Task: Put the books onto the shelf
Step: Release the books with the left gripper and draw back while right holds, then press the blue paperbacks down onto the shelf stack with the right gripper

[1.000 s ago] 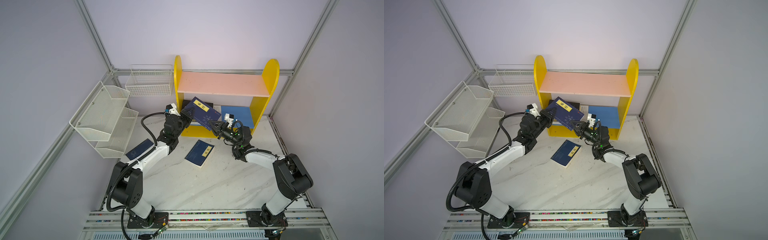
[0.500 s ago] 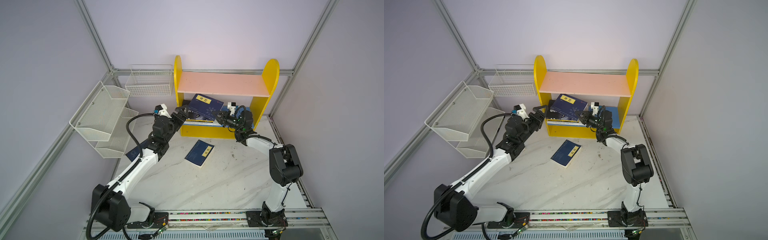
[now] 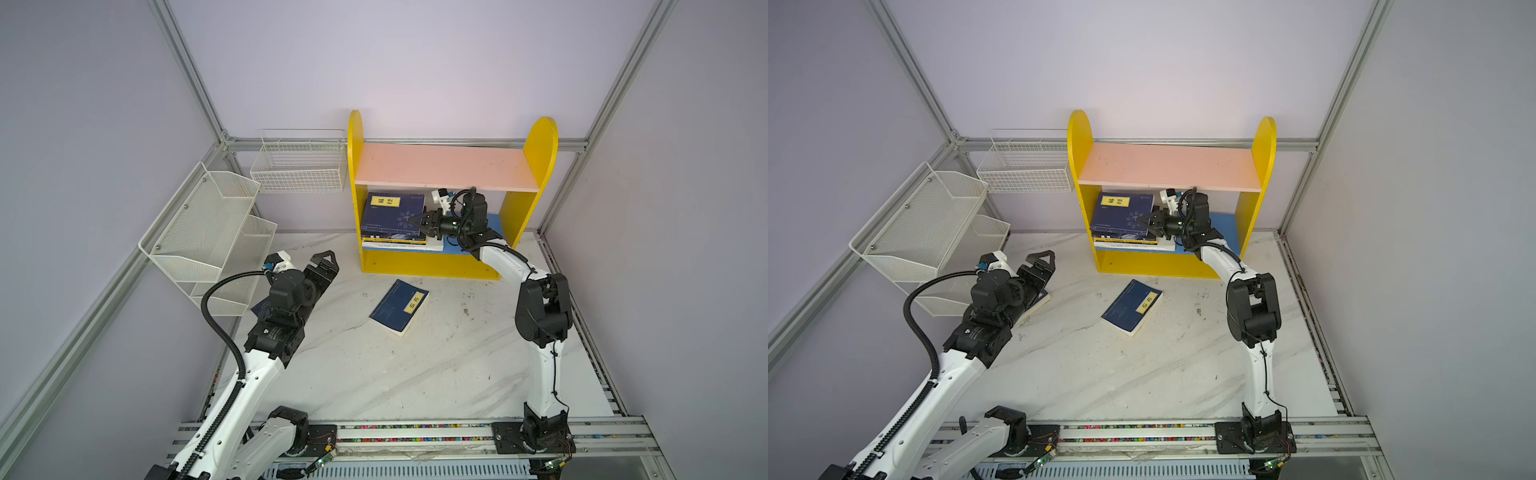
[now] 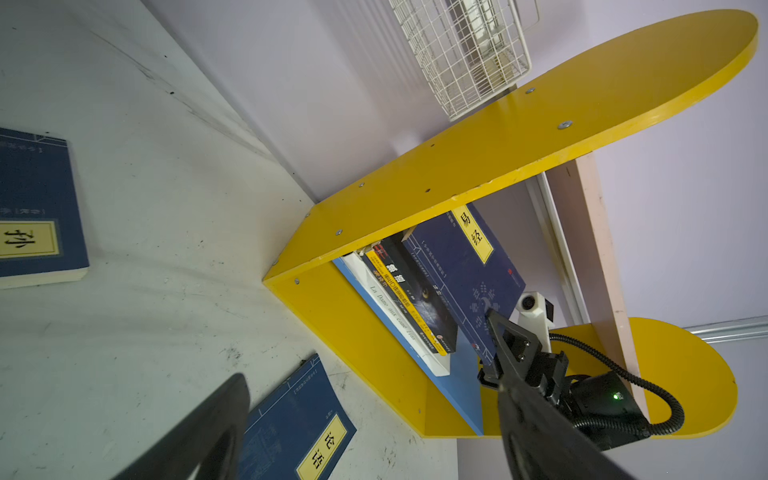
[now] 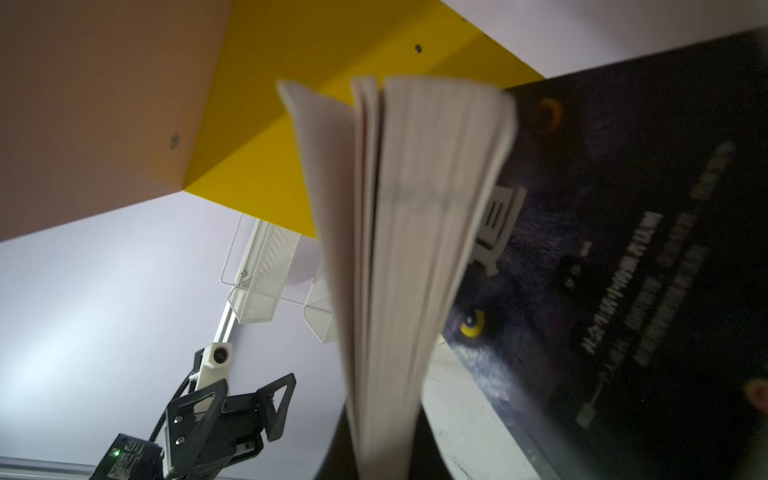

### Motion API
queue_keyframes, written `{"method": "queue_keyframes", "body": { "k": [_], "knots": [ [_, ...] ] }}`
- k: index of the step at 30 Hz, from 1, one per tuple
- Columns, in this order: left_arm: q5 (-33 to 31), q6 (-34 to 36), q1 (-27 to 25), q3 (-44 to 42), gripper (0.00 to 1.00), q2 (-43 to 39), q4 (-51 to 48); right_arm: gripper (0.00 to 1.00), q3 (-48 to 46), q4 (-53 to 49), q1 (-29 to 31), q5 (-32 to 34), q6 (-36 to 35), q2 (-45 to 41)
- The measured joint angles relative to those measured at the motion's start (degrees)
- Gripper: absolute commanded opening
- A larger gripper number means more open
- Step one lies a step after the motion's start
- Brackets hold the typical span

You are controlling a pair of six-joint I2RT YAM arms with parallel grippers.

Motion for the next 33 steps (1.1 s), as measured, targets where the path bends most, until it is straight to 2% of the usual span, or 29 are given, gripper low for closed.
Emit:
{"method": "queue_keyframes", "body": {
  "k": [8, 15, 17, 21, 26, 28, 32, 33],
  "knots": [
    [-0.5, 0.0, 0.0, -0.7, 0.92, 0.2, -0.4, 0.06, 8.7, -9.2, -0.3, -0.3, -5.1, 5.1],
    [-0.5, 0.0, 0.0, -0.7, 0.92, 1.0, -0.3, 0.19, 9.0, -9.5, -0.4, 0.9, -5.4, 5.4],
    [-0.5, 0.0, 0.0, -0.7, 0.92, 1.2, -0.2, 0.3, 8.0, -7.1, -0.4, 1.4, -4.3, 5.4],
    [-0.2, -0.1, 0.0, -0.7, 0.92, 2.3, 0.0, 0.38, 3.9, -0.2, -0.4, 3.3, 0.0, 5.4],
    [0.9, -0.3, 0.0, -0.8, 0.92, 4.4, 0.8, 0.4, 1.5, 4.8, -0.4, 6.9, 4.0, 5.4],
    [1.3, -0.7, 0.0, -1.1, 0.92, 4.8, 1.0, 0.46, 1.0, 6.4, -0.5, 8.5, 4.7, 5.2],
    [1.8, -1.4, 0.0, -2.1, 0.92, 5.2, 1.5, 0.53, -1.6, 7.7, -0.5, 11.8, 5.3, 3.2],
    [1.9, -1.6, 0.0, -2.2, 0.92, 5.3, 1.7, 0.52, -2.4, 8.1, -0.5, 12.7, 5.4, 2.5]
  ]
}}
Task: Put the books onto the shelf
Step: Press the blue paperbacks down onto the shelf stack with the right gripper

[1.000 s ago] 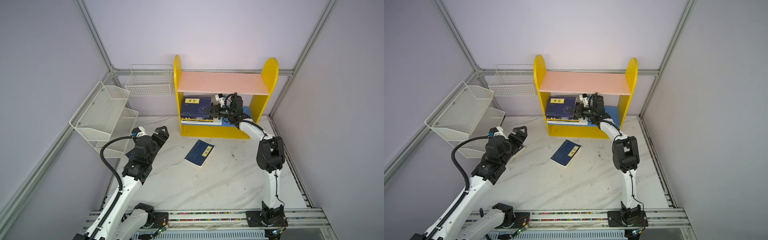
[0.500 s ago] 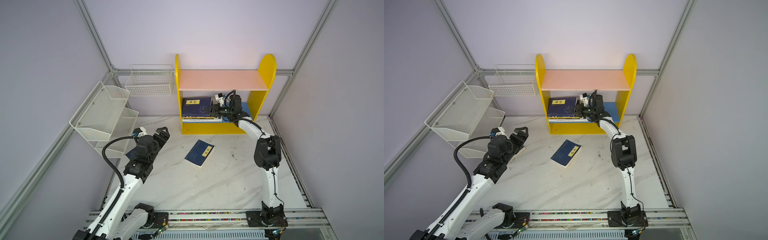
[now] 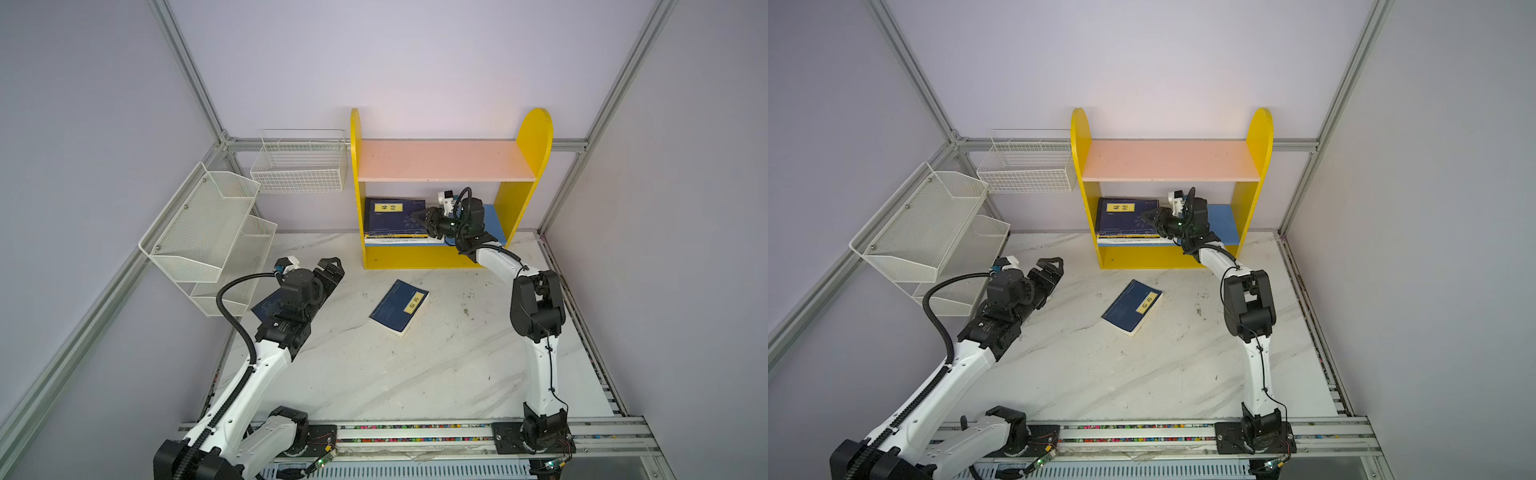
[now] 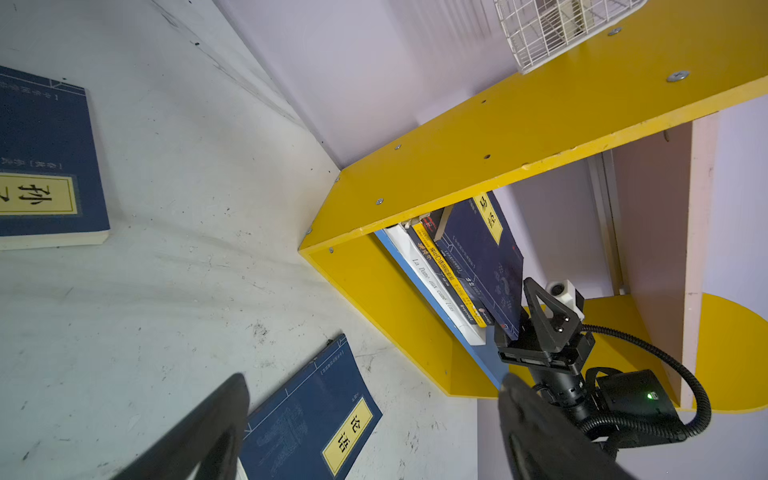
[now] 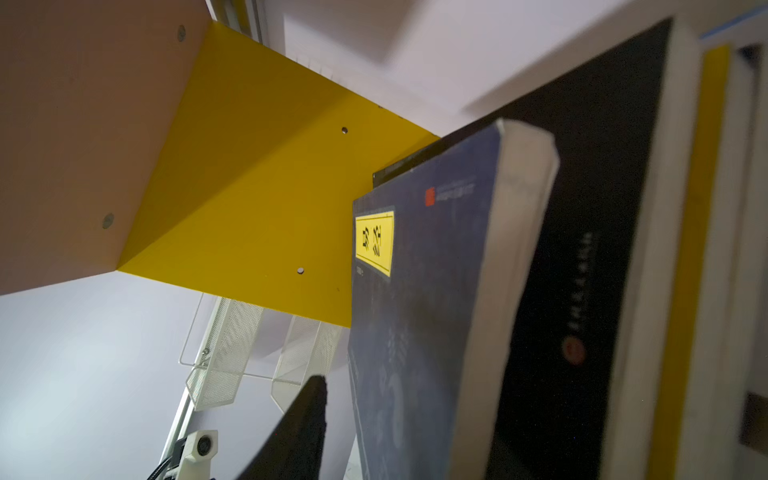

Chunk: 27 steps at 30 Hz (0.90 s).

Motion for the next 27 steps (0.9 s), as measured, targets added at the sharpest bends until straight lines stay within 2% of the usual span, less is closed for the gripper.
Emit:
{"method": "queue_keyframes", "body": {
  "k": [3, 5, 9, 13, 21, 27],
  "knots": [
    [0.5, -0.2, 0.0, -0.2, 0.92, 0.5, 0.3, 0.36, -3.3, 2.4, 0.0, 2.7, 0.5, -2.6],
    [0.8, -0.5, 0.0, -0.4, 0.92, 0.8, 1.0, 0.2, -5.6, 5.0, 0.0, 4.3, 1.9, -4.2],
    [1.3, -1.0, 0.0, -0.5, 0.92, 1.4, 1.5, 0.11, -7.4, 9.1, 0.0, 6.5, 3.8, -4.9],
    [1.8, -1.5, 0.0, -1.0, 0.92, 1.6, 1.9, 0.07, -8.3, 11.4, 0.0, 7.9, 5.6, -4.9],
    [2.1, -1.6, 0.0, -2.0, 0.92, 1.6, 2.1, 0.06, -8.6, 15.7, 0.7, 10.7, 8.6, -4.8],
    [2.2, -1.7, 0.0, -2.1, 0.92, 1.6, 2.1, 0.07, -4.0, 16.8, 2.6, 10.3, 9.9, -1.1]
  ]
}}
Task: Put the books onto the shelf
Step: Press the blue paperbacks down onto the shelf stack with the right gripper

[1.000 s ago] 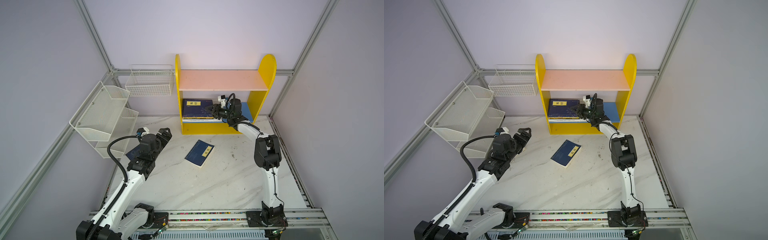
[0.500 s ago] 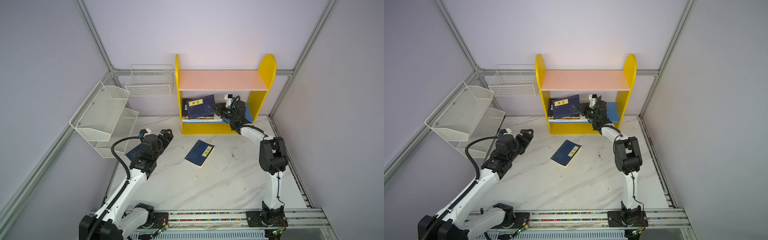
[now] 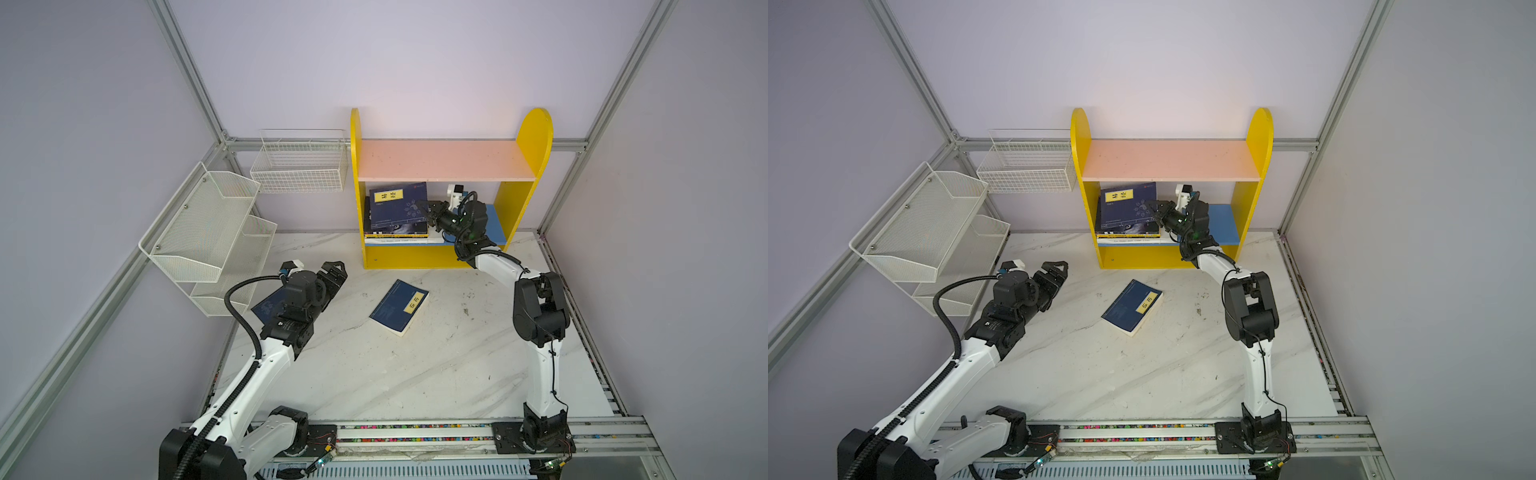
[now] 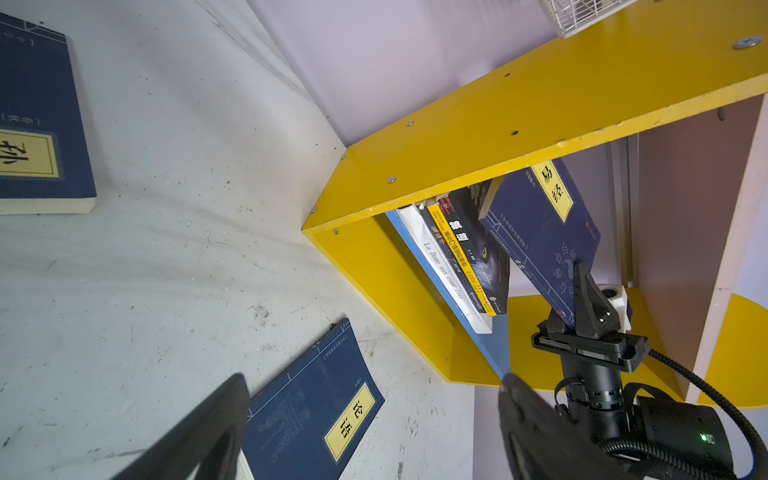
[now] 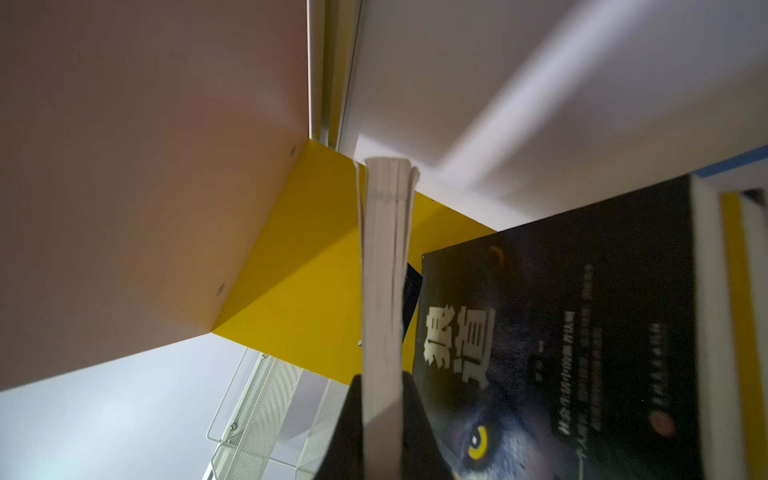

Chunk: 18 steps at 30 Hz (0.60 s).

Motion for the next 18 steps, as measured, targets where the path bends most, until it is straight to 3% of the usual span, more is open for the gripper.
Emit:
{"method": "queue_keyframes", "body": {
  "k": [18],
  "knots": [
    [0.1, 0.0, 0.0, -0.3, 0.93, 0.2, -0.4, 0.07, 1.0, -0.6, 1.7, 3.9, 0.7, 2.8]
  ]
}}
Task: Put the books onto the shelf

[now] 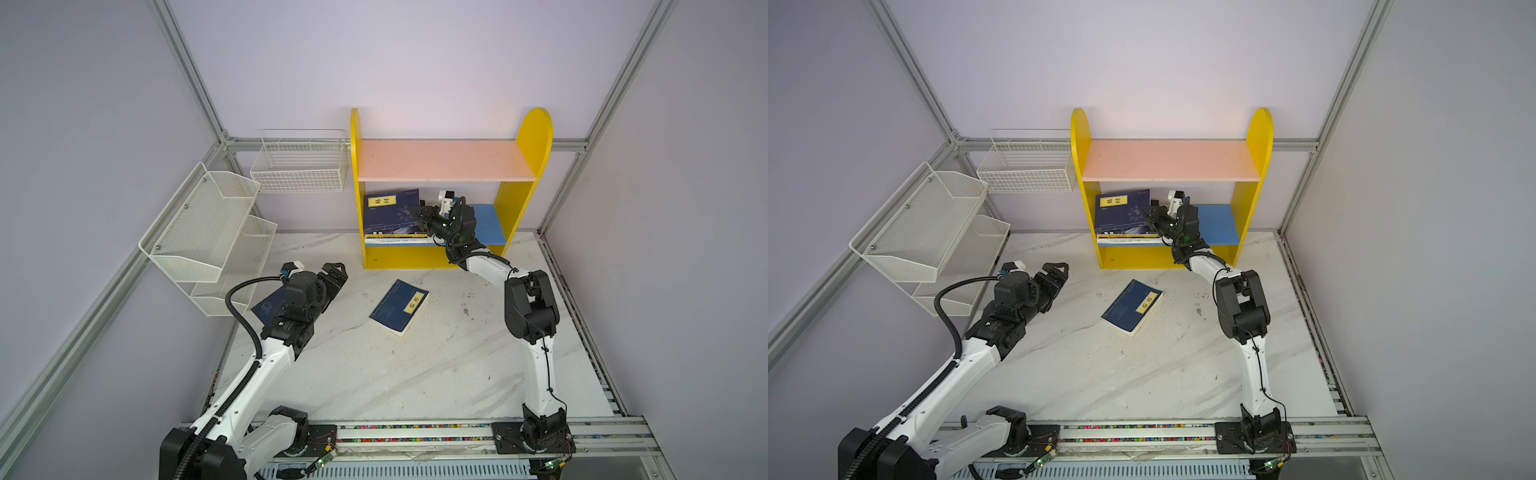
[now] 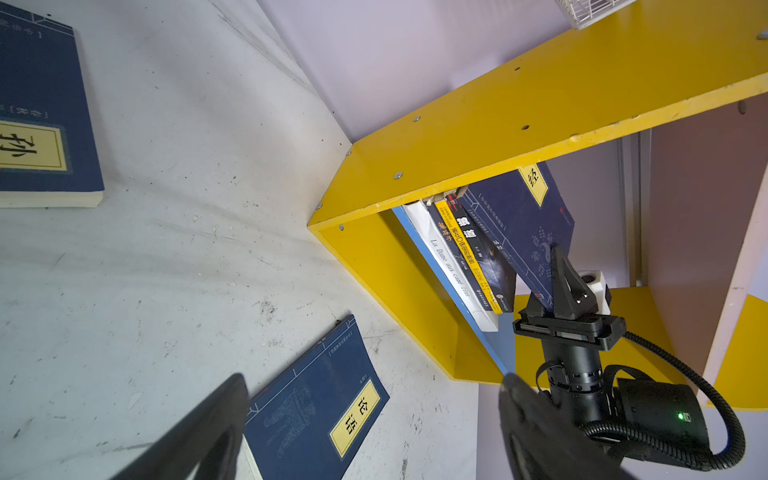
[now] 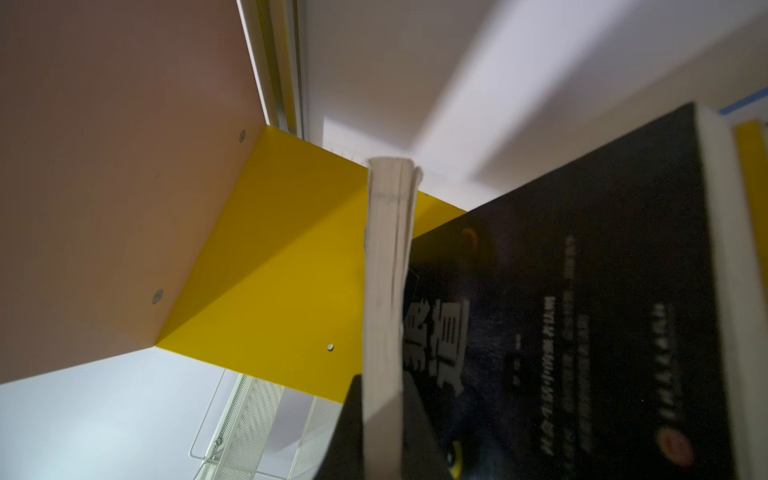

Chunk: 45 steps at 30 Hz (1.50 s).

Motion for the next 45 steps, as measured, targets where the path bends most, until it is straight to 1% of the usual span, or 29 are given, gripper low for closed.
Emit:
{"method": "queue_keyframes", "body": {
  "k": [7, 14, 19, 24, 29, 30, 31, 33, 35, 39, 41, 45],
  "knots": [
    [0.0, -0.1, 0.0, -1.0, 0.93, 0.3, -0.1, 0.11, 0.1, -0.5, 0.3, 1.8, 0.1, 0.0],
    [0.6, -0.7, 0.0, -1.0, 0.93, 1.6, 0.2, 0.12, 4.9, -6.4, 0.5, 1.2, -1.2, 0.6],
    [1.1, -1.0, 0.0, -1.0, 0.93, 1.8, 0.5, 0.17, 6.9, -10.6, 0.7, 1.2, -3.3, 0.6],
    [1.4, -1.2, 0.2, -1.0, 0.93, 1.9, 0.8, 0.21, 7.9, -15.2, 1.0, 1.9, -5.9, 0.6],
    [1.6, -1.3, 0.3, -1.0, 0.93, 1.9, 0.9, 0.3, 9.7, -21.0, 1.6, 2.4, -8.9, 0.8],
    [1.6, -1.3, 0.3, -1.0, 0.93, 1.9, 0.9, 0.34, 10.5, -22.0, 1.7, 2.5, -9.6, 1.0],
    [1.6, -1.3, 0.3, -1.1, 0.93, 1.9, 0.9, 0.41, 11.5, -23.3, 1.8, 2.6, -10.1, 1.2],
    [1.7, -1.3, 0.3, -1.4, 0.93, 1.9, 1.0, 0.46, 13.2, -25.6, 1.9, 3.1, -12.0, 1.4],
    [1.8, -1.4, 0.3, -1.8, 0.93, 2.0, 1.0, 0.54, 14.4, -27.7, 2.1, 3.8, -13.2, 1.4],
    [2.0, -1.5, 0.3, -2.0, 0.93, 2.0, 0.9, 0.59, 15.6, -32.4, 2.3, 5.9, -16.6, 1.4],
    [2.0, -1.5, 0.3, -2.0, 0.93, 2.0, 0.9, 0.65, 16.5, -34.8, 2.5, 7.3, -18.3, 1.4],
    [2.1, -1.7, 0.3, -2.0, 0.93, 2.0, 1.0, 0.69, 18.2, -39.0, 3.4, 10.1, -21.2, 1.4]
  ]
}}
